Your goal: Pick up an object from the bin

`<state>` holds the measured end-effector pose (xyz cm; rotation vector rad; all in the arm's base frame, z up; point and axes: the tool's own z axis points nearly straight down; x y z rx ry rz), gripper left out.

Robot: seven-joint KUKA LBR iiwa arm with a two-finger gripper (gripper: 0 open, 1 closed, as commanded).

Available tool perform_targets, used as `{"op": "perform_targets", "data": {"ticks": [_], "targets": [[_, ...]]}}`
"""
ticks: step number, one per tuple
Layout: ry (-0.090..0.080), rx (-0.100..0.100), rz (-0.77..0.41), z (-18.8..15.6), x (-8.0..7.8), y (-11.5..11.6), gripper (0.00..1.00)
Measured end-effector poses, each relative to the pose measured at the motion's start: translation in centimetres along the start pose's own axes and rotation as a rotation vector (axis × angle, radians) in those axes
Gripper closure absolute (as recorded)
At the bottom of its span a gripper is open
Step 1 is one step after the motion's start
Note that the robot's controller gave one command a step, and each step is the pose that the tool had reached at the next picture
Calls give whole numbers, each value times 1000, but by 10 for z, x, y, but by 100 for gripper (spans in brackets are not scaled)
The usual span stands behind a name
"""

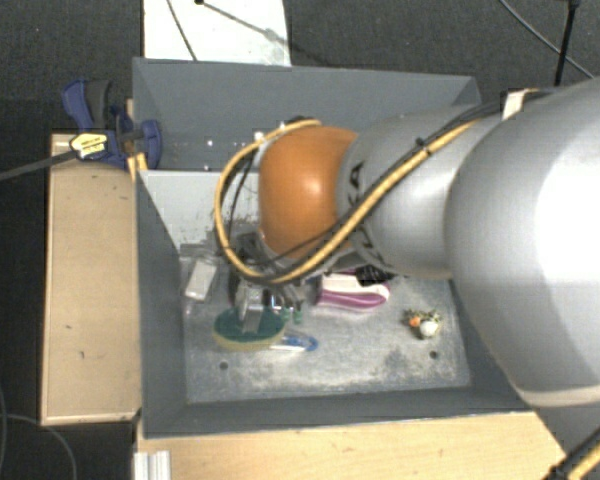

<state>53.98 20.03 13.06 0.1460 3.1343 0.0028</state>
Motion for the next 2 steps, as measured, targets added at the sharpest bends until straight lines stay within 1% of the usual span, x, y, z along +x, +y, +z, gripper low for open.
{"op": "perform_targets", "data": {"ticks": [1, 2], "targets": [[-4, -1, -97, -16, 3, 10, 100], [-4, -4, -119, -104, 43, 30, 100]]}}
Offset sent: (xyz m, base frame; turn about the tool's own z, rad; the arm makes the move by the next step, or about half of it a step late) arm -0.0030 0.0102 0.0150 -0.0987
